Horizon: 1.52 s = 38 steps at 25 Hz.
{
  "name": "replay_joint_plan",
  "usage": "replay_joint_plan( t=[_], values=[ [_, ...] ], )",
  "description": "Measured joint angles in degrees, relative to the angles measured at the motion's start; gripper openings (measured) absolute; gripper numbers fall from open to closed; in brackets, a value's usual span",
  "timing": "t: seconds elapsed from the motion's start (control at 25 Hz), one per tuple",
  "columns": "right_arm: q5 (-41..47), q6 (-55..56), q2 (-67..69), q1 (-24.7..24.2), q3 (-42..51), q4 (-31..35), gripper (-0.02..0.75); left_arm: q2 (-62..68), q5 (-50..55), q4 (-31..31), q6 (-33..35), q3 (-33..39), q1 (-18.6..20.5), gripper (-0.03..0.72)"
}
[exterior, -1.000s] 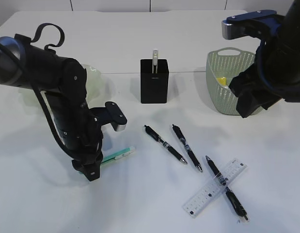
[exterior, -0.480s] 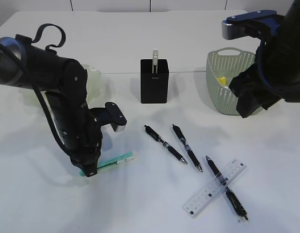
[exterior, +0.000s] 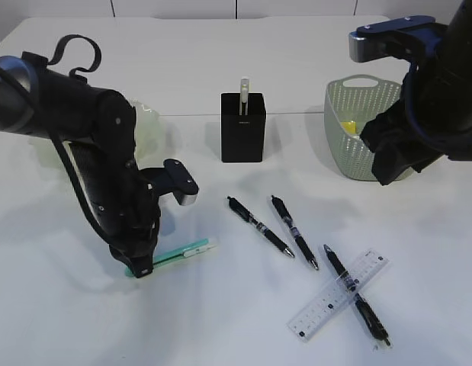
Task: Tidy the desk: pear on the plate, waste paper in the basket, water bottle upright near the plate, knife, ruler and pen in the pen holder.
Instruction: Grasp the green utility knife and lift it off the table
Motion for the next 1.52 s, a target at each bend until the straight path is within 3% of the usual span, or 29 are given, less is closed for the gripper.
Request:
replay_joint_plan(
  t=[0.52,0.88,1.08,1.36,1.52],
  values=[
    [0.12,-0.90,-0.12,0.00,0.00,-0.13,0.375,-10.81,1.63,-4.32,-0.04,0.00,0.00,0.040],
    [1.25,-1.32,-5.85,0.00,0.00,-0.13,0.373,-18.34,1.83,-12.17,-0.13,2.01,0.00,0.039],
    [2.15,-1.32,-8.50,0.00,0.00,0.34,0.373,-24.39,-1.69,-16.06,0.30,7.28,0.00,0.039],
    [2.40,-1.32,-12.88,0.00,0.03,3.29,0.373,-33.97,-8.98,-28.21,6.78,19.06,0.00,0.039],
    [2.53,-1.36,-14.41,0.00,0.14,7.63,0.373,-37.33,-10.94,-31.88,8.08,20.18,0.00,0.039]
  ],
)
